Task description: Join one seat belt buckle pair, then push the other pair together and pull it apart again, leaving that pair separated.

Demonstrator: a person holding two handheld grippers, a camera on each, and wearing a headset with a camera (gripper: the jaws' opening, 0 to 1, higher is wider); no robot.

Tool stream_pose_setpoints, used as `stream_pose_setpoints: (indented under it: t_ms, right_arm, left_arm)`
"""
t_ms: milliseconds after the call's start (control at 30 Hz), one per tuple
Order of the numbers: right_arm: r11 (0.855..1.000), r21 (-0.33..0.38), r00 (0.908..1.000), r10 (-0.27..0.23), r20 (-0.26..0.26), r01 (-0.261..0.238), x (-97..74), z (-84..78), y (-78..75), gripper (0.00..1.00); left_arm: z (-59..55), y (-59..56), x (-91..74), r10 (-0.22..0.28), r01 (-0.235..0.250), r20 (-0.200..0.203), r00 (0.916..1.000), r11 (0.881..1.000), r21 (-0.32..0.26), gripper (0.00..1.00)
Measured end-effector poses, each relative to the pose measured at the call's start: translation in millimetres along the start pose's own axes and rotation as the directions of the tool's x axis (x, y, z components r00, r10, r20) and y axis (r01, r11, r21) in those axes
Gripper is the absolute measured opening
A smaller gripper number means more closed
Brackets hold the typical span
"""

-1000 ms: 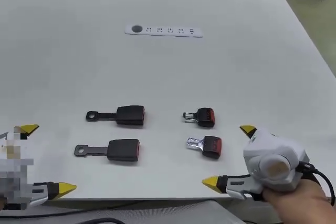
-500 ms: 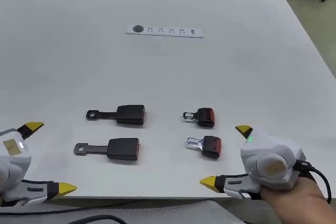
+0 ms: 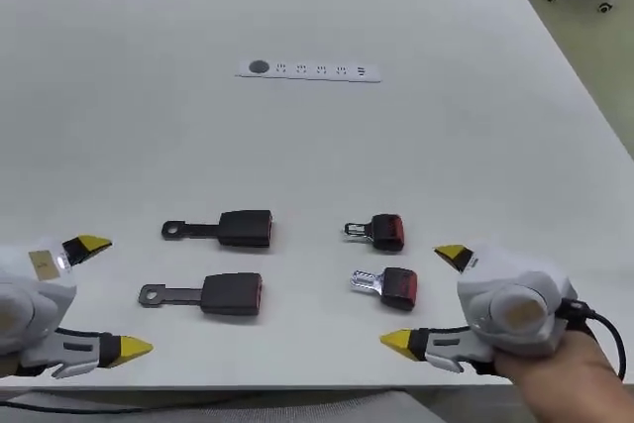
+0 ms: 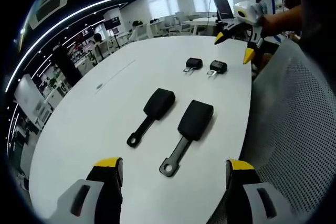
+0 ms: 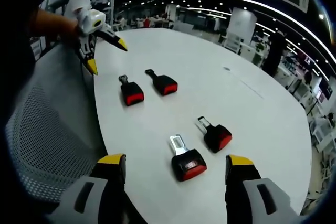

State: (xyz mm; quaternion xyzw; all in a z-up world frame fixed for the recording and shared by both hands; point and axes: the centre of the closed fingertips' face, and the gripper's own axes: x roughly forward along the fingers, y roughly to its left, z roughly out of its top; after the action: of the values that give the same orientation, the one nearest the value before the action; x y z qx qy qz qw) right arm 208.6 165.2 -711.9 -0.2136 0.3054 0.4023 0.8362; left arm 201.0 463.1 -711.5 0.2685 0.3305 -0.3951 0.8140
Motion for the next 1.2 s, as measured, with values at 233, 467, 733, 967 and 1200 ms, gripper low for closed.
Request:
stream_pose_setpoints:
  t_ms: [233, 467, 733, 967, 1200]
  right_arm:
    - [0.998, -0.044, 0.9986, 0.045, -0.03, -0.046, 8.5, -1.7, 5.3, 0.68]
    - [0.994, -0.068, 0.994, 0.078, -0.077, -0.083, 22.7, -10.0, -0.3, 0.61]
    - [0.989, -0.094, 0.9878, 0.1, -0.12, -0.111, 32.9, -12.6, -12.4, 0.53]
    - [0.981, -0.12, 0.9789, 0.132, -0.156, -0.152, 39.0, -20.2, -16.9, 0.47]
    - [0.968, -0.139, 0.962, 0.176, -0.209, -0.207, 46.3, -33.9, -19.9, 0.43]
  left_arm:
    - [15.5, -7.6, 19.8, -0.057, 0.057, 0.012, 0.9983, 0.998, 0.024, 0.75]
    - [21.8, -16.4, 46.8, -0.115, 0.115, 0.003, 0.9933, 0.992, 0.051, 0.63]
    - [25.2, -37.1, 67.3, -0.181, 0.181, -0.009, 0.9834, 0.977, 0.112, 0.57]
    - [32.7, -39.3, 77.2, -0.215, 0.214, -0.011, 0.9767, 0.966, 0.143, 0.5]
    - [33.0, -44.1, 82.2, -0.271, 0.271, -0.024, 0.9623, 0.95, 0.155, 0.49]
